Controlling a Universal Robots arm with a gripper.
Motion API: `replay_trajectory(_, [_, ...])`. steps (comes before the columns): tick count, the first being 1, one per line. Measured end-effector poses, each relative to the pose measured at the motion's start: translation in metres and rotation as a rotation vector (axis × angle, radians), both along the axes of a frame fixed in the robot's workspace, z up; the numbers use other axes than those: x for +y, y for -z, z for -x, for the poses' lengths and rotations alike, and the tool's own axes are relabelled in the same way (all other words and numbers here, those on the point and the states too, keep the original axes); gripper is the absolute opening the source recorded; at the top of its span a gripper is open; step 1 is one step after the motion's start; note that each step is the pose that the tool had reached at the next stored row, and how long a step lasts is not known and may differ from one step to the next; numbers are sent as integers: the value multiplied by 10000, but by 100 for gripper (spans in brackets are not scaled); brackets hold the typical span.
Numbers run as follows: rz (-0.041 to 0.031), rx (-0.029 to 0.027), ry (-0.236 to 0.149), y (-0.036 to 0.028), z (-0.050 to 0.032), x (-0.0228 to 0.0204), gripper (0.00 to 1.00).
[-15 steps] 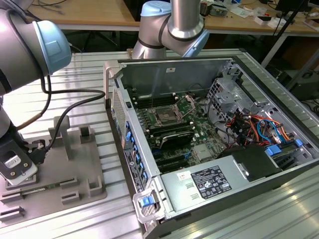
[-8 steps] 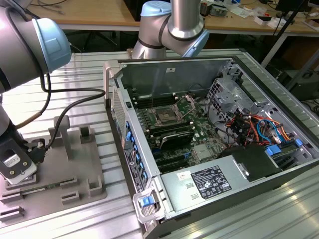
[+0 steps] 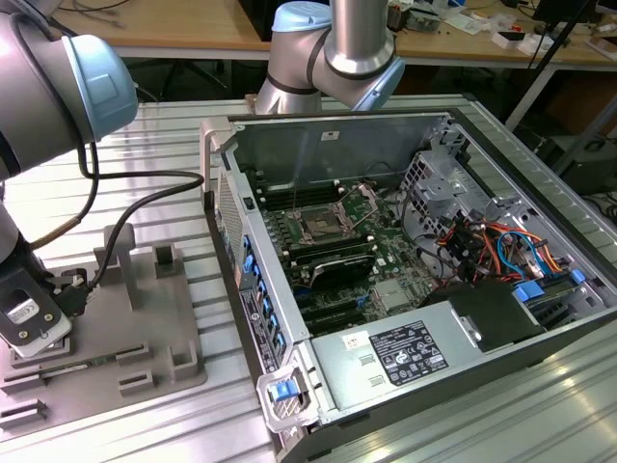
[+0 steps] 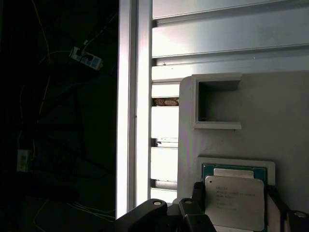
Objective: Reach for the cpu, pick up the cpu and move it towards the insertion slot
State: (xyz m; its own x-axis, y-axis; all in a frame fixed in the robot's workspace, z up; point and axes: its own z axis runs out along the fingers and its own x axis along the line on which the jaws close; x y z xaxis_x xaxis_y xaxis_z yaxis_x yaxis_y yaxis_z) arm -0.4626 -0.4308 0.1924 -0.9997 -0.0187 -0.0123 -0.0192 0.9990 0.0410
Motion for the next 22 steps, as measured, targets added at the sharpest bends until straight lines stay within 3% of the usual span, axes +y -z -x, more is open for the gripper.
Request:
replay_trajectory(7, [1, 1, 0, -28, 0, 0, 55])
replay_trajectory(22, [2, 1, 0, -186, 0, 0, 55])
